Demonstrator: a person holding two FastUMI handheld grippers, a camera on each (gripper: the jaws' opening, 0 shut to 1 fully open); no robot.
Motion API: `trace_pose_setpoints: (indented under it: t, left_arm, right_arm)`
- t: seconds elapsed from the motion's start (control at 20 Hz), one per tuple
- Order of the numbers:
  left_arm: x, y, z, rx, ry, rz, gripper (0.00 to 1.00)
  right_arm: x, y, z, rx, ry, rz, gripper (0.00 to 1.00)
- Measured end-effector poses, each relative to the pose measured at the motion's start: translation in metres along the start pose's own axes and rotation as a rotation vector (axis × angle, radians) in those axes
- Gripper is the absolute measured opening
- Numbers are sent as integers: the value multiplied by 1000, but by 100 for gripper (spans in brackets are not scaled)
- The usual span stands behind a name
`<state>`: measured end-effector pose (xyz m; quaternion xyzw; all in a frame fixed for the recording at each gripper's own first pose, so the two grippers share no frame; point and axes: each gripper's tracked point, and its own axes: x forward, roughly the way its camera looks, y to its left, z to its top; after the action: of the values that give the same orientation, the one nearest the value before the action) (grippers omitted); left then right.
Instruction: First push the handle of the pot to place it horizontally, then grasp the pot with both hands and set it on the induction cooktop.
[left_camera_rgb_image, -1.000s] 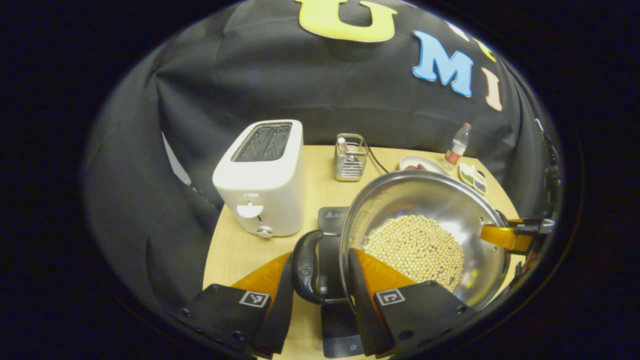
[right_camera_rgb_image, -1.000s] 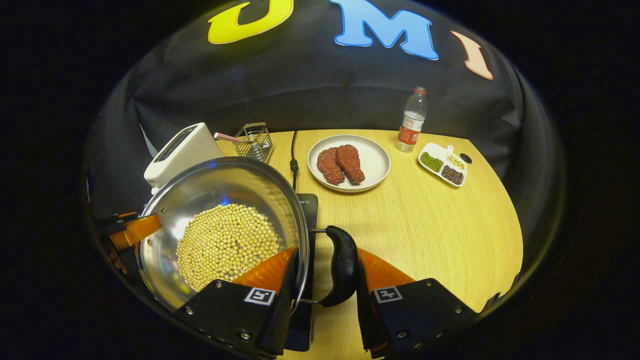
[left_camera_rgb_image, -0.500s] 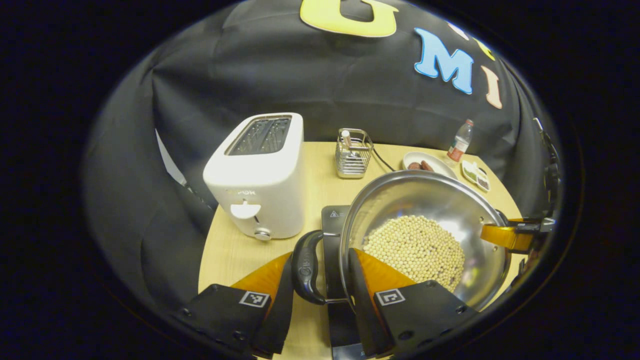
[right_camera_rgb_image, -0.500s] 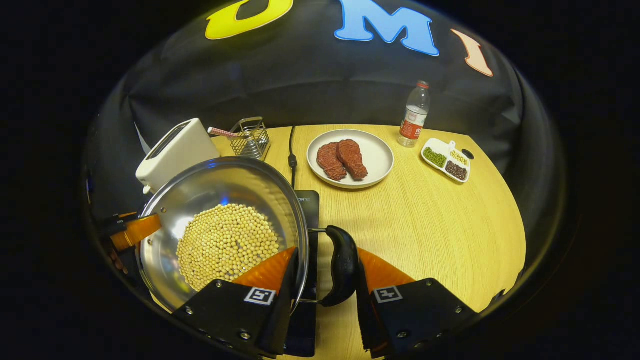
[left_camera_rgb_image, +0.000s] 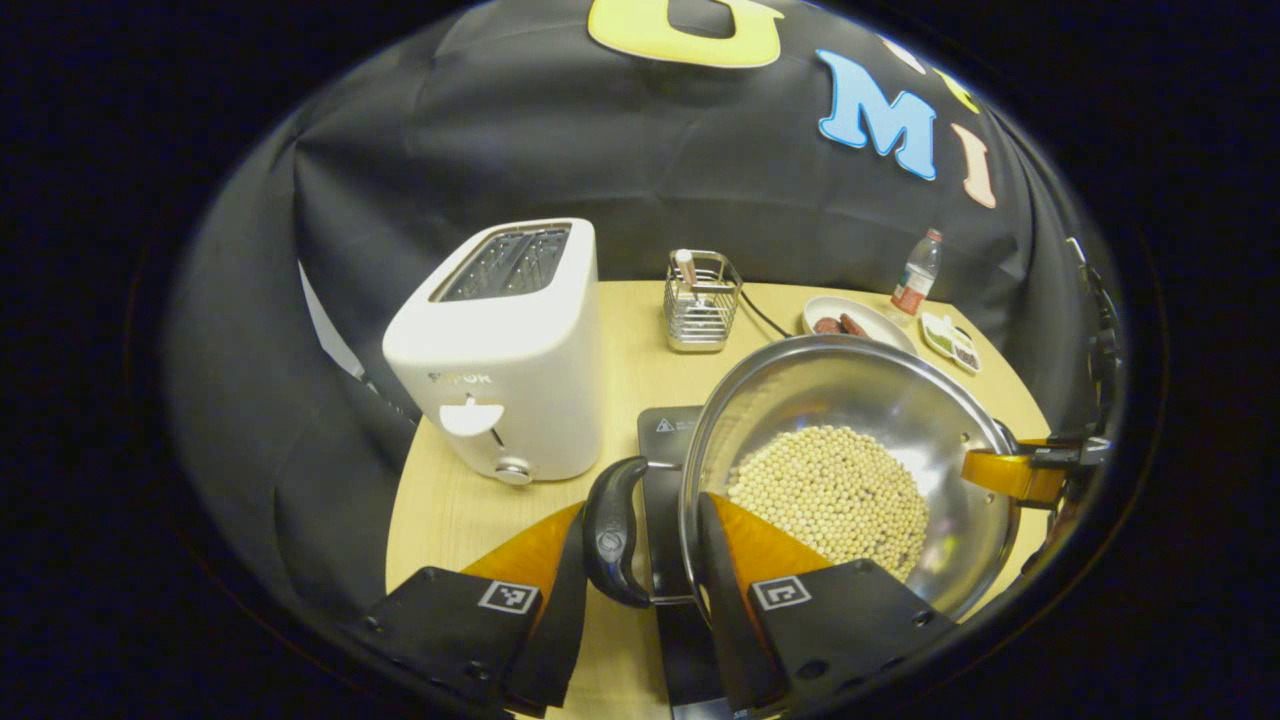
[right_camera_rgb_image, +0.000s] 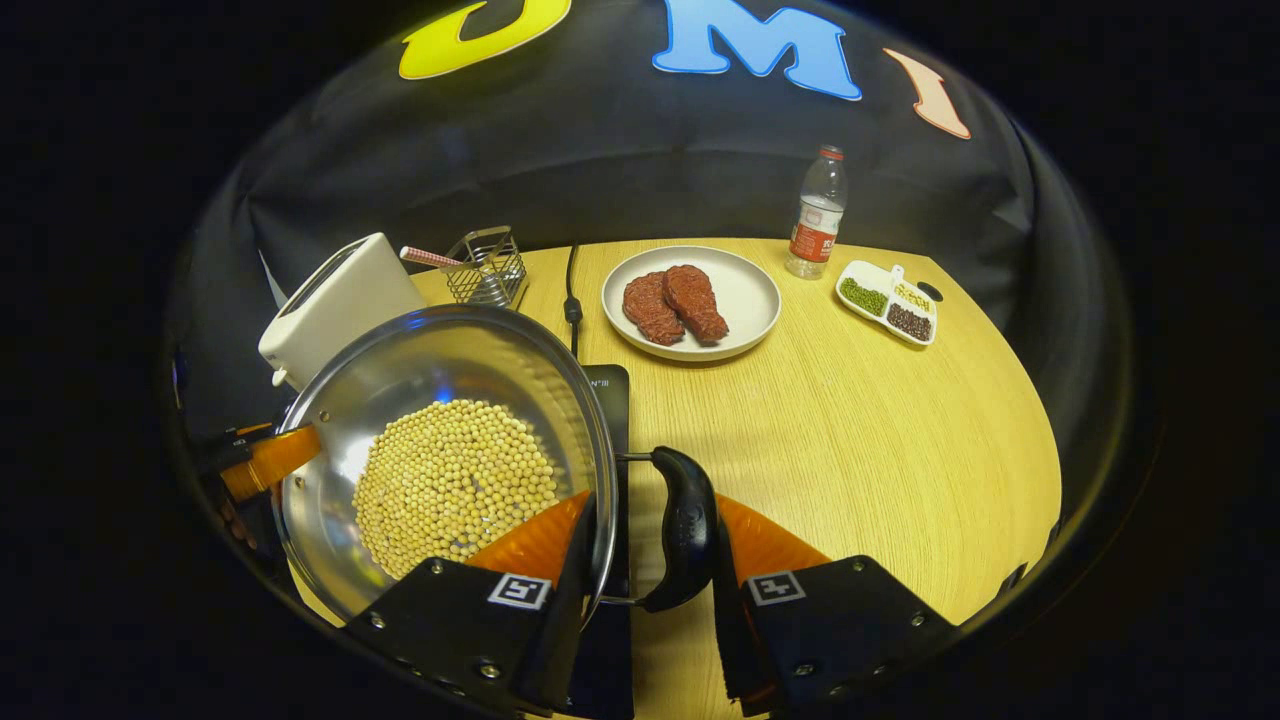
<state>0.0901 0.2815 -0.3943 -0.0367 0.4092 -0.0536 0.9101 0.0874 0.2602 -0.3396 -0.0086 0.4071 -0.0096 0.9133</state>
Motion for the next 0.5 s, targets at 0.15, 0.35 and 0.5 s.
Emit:
trace_pose_setpoints:
  t: [0.15,0.35,0.5]
  left_arm:
    - [1,1,1,-4,-2,-1,60]
    - [2,3,5,-10,-21,-9,61]
    - [-5,5,10,-33,-54,6,63]
  right_arm:
    - [-1,0,0,5,-7,-2,57]
    - [0,3,0,22,-15,-4,57]
    - [3,4,4,22,-31,12,57]
